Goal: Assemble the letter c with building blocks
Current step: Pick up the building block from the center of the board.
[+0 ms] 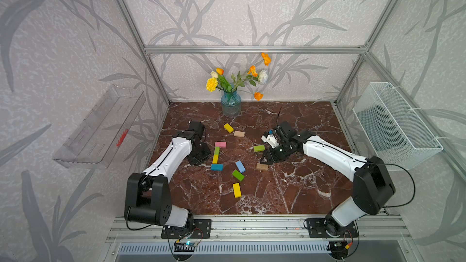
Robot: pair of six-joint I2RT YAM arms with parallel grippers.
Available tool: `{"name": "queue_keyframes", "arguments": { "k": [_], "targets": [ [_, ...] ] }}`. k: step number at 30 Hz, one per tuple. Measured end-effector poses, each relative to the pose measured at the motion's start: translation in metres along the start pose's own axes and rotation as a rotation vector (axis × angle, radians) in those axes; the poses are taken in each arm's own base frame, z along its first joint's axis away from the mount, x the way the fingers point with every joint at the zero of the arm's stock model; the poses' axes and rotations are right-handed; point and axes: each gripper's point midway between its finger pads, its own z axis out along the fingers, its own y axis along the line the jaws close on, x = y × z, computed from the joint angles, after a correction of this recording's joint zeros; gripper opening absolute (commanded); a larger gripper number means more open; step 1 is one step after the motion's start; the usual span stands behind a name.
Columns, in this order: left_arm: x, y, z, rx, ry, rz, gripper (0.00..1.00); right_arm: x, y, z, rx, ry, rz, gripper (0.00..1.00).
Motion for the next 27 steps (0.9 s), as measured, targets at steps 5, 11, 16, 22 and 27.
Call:
{"name": "queue_keyframes", "arguments": {
  "k": [5, 11, 16, 22, 27],
  "targets": [
    [0.000, 0.001, 0.002, 0.011, 0.019, 0.044, 0.24, -0.006, 0.013, 0.003, 0.064, -0.008, -0.055, 0.58],
    [-0.002, 0.003, 0.002, 0.023, 0.024, 0.092, 0.24, -0.012, 0.026, 0.017, 0.142, 0.001, -0.074, 0.63],
    [-0.004, 0.005, 0.001, 0.037, 0.025, 0.119, 0.23, -0.016, 0.034, 0.038, 0.200, 0.030, -0.070, 0.63],
    [-0.004, 0.000, 0.003, 0.085, 0.027, 0.144, 0.22, -0.019, 0.041, 0.063, 0.284, 0.063, -0.061, 0.58],
    [0.003, -0.002, 0.008, 0.130, 0.044, 0.157, 0.22, -0.025, 0.048, 0.078, 0.337, 0.076, -0.058, 0.58]
  ]
}}
